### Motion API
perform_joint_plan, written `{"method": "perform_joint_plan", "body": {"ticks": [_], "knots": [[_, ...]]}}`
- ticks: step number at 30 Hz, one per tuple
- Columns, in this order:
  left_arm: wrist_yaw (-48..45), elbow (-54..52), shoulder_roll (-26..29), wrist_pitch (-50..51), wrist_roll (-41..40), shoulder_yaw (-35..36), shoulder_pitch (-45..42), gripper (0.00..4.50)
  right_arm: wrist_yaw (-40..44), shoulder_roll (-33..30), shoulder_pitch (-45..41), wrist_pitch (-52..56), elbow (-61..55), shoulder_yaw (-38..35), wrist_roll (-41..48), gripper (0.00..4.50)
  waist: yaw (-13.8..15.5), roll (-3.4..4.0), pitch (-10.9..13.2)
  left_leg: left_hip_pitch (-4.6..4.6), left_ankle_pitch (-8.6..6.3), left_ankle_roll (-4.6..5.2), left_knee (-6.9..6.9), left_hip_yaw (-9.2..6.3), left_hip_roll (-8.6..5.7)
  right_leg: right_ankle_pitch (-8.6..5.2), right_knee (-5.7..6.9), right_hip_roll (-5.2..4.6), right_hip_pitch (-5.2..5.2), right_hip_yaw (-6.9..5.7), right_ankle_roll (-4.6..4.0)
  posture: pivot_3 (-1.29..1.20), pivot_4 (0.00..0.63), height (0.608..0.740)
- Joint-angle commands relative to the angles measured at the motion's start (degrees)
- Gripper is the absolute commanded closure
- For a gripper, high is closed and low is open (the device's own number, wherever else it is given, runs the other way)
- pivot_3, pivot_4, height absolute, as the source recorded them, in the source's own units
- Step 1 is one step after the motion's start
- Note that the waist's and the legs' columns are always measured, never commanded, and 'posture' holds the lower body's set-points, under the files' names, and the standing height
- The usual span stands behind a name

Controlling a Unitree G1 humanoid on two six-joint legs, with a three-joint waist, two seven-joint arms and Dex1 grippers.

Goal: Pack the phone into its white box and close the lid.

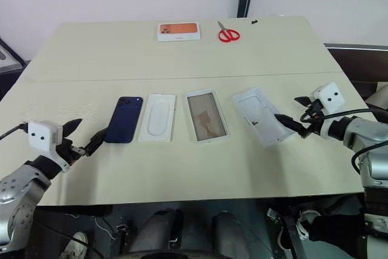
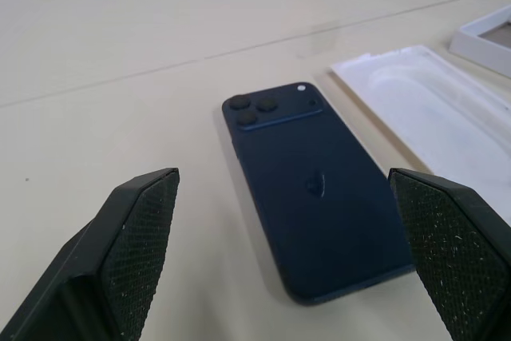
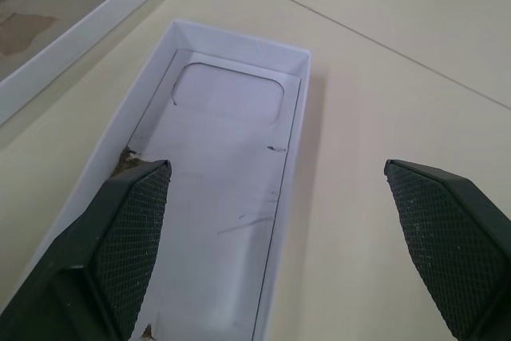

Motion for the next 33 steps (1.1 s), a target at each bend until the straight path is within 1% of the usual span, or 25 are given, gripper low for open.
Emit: {"method": "perform_joint_plan", "body": {"ticks": [1,8,13,16,20,25,27,28,29,33], "knots": [[0.74,-1.93,-0.34,0.09,0.01,-0.65,-0.43,0.08,0.37,-0.46,-0.42,-1.17,-0.82,-0.75,0.08,0.02,-0.02,0.0,0.0,0.0,0.0,0.0,0.0,0.0,0.0,0.0,0.0,0.0,0.0,0.0,0.0,0.0,0.15,0.74],[1.4,-2.65,-0.89,0.03,-0.15,-2.24,-0.82,0.08,0.5,-0.27,-0.55,-0.27,-3.12,-0.17,0.35,0.02,0.01,0.0,0.0,0.0,0.0,0.0,0.0,0.0,0.0,0.0,0.01,0.0,0.0,0.0,0.0,0.0,0.15,0.74],[1.4,-4.9,-1.26,1.47,-0.97,-4.73,-1.64,0.08,-0.9,1.77,-0.93,0.93,-7.75,1.61,0.96,0.02,0.01,0.0,0.0,0.0,0.0,0.0,0.01,-0.01,0.0,0.0,0.0,0.0,0.01,0.0,0.0,0.0,0.15,0.74],[1.37,-6.71,-1.64,4.3,-2.69,-7.5,-3.7,0.08,-2.71,3.83,-1.18,2.82,-12.49,2.81,1.65,0.02,0.16,0.0,0.0,-0.01,0.0,0.0,0.01,-0.01,0.0,0.0,0.01,0.01,-0.01,0.0,0.0,0.0,0.15,0.74],[0.65,-7.96,-1.23,8.63,-2.79,-13.28,-7.36,0.08,-4.72,6.43,0.0,5.18,-19.47,4.74,2.75,0.02,0.29,0.0,0.0,-0.01,0.0,0.0,0.03,-0.01,-0.01,0.0,0.01,0.0,0.0,0.0,0.0,0.0,0.15,0.74],[8.29,-7.67,-2.98,20.6,-2.54,-16.59,-15.37,0.08,-5.81,8.57,1.3,8.7,-29.7,8.45,4.78,0.02,0.56,-0.01,0.0,-0.01,0.0,0.0,0.05,-0.03,0.0,0.0,0.05,0.04,-0.02,-0.01,0.01,0.0,0.15,0.74],[10.74,-6.35,-3.35,27.6,-3.6,-16.99,-18.63,0.08,-6.52,9.53,1.03,9.9,-32.15,9.75,5.47,0.02,0.77,-0.01,0.0,-0.02,0.0,0.0,0.09,-0.03,-0.01,0.01,0.06,0.05,-0.02,0.0,0.01,0.0,0.15,0.74],[12.96,-5.3,-4.5,31.51,-3.91,-16.94,-20.98,0.08,-6.6,9.91,0.81,9.95,-32.8,10.75,5.29,0.02,0.84,-0.01,0.0,-0.03,0.0,0.0,0.11,-0.02,-0.01,0.01,0.07,0.05,-0.01,0.0,0.02,0.0,0.15,0.74],[14.47,-4.64,-5.26,34.34,-4.13,-16.71,-22.65,0.08,-6.82,10.21,0.61,10.12,-33.4,11.57,5.16,0.02,0.92,-0.01,0.0,-0.02,0.0,0.0,0.11,-0.03,-0.01,0.01,0.07,0.06,-0.01,-0.01,0.02,0.0,0.15,0.74],[20.5,-1.41,-11.13,48.08,-7.33,-12.21,-30.94,0.08,-7.02,11.54,-0.53,9.93,-33.43,13.84,5.18,0.02,1.25,-0.09,0.05,-0.04,0.0,0.0,0.2,-0.03,-0.01,0.01,0.1,0.07,-0.01,-0.03,0.02,0.0,0.15,0.74]]}}
